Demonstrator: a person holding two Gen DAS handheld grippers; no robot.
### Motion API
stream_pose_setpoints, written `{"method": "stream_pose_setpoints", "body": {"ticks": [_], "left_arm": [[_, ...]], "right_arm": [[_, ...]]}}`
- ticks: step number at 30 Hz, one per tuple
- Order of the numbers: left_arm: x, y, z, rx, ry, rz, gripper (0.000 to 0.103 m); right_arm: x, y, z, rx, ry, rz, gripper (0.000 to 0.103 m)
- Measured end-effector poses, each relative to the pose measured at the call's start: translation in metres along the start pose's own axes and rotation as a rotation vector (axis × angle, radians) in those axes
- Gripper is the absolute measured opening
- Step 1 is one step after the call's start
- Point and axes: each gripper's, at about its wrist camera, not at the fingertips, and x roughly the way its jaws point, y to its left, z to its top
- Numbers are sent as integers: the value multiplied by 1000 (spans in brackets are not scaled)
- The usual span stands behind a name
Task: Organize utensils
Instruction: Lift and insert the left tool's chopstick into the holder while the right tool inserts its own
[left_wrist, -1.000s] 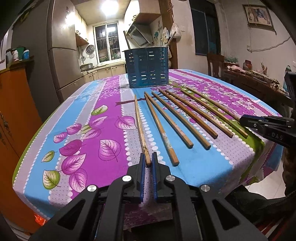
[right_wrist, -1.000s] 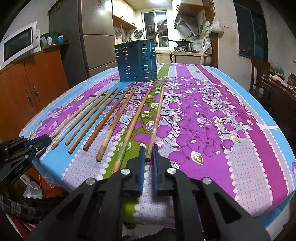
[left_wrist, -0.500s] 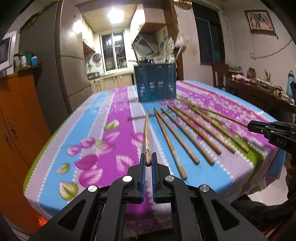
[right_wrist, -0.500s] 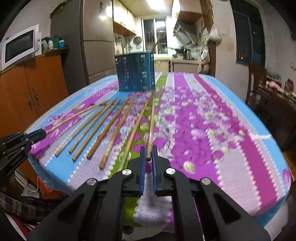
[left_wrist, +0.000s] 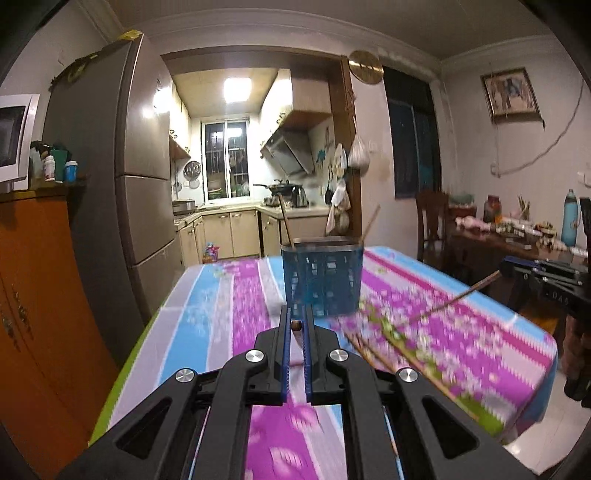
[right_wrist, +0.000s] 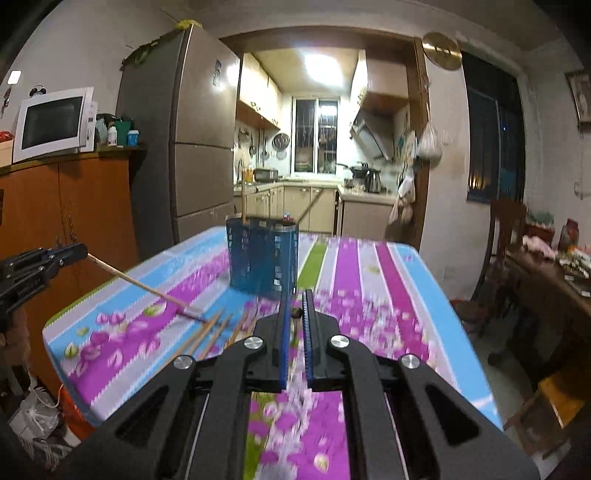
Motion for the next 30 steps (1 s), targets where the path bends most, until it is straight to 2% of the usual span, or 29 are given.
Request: {"method": "stream_pose_setpoints", "body": {"ticks": [7,14,22,30], "left_arm": [[20,30,43,-53,-11,-115,7],[38,47,65,-37,7,-172,7],[49,52,76,-20,26,-190,7],[44,45,81,-16,9,-175,7]], "right_arm": [[9,7,37,-14,-34,-13,5],[22,11,55,32,-47,-42,5],[37,0,65,97,-55,-46,5],[35,-3,72,83,-57,-27,5]]}}
